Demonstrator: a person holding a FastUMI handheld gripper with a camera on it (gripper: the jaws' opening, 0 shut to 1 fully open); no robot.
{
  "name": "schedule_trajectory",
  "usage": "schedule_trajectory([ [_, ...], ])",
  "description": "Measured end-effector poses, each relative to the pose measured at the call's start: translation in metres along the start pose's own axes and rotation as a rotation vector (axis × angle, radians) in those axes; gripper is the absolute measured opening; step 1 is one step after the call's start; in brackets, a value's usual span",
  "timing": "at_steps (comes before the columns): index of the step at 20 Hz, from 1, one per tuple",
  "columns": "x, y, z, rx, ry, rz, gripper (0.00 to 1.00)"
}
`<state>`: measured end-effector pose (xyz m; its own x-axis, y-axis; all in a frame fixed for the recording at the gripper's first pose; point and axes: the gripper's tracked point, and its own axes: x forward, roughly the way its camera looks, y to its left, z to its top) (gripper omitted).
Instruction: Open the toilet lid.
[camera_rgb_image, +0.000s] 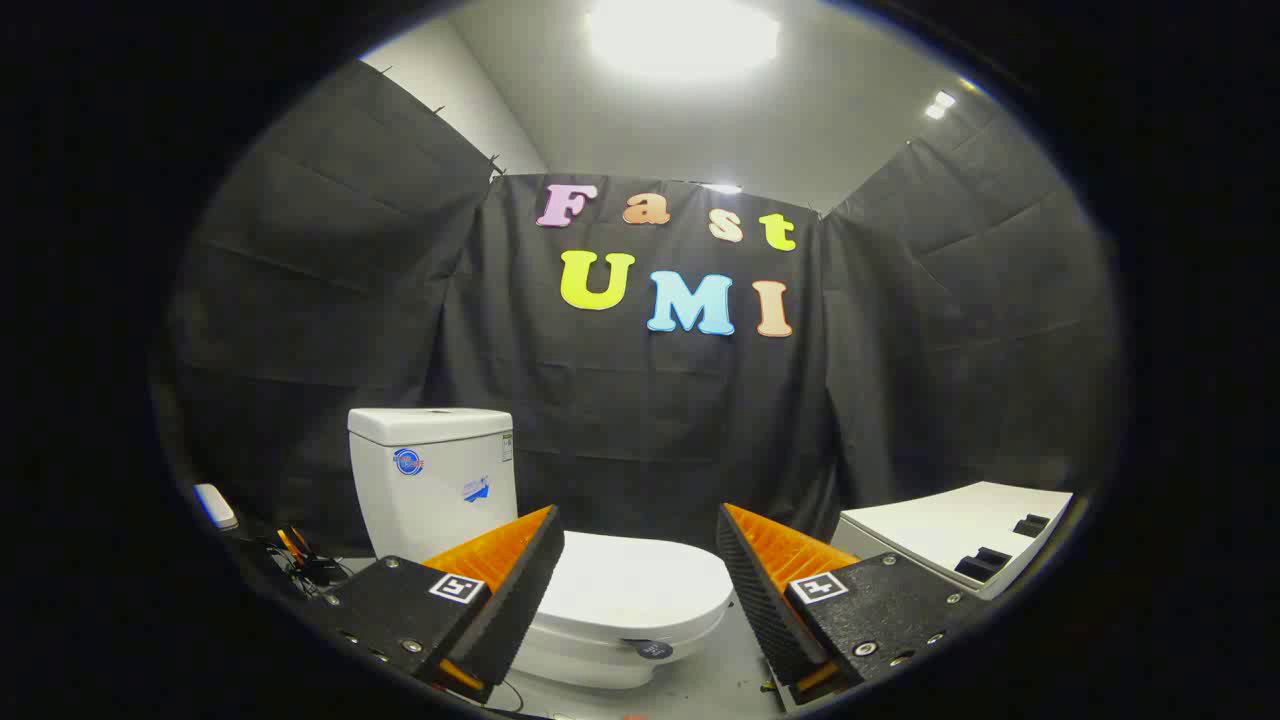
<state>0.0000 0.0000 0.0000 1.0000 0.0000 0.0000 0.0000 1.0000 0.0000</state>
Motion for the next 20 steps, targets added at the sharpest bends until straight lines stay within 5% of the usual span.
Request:
schedule_trajectory([
  [20,0.007,-0.007,0.008,0.034,-0.033,-0.014,0.95],
])
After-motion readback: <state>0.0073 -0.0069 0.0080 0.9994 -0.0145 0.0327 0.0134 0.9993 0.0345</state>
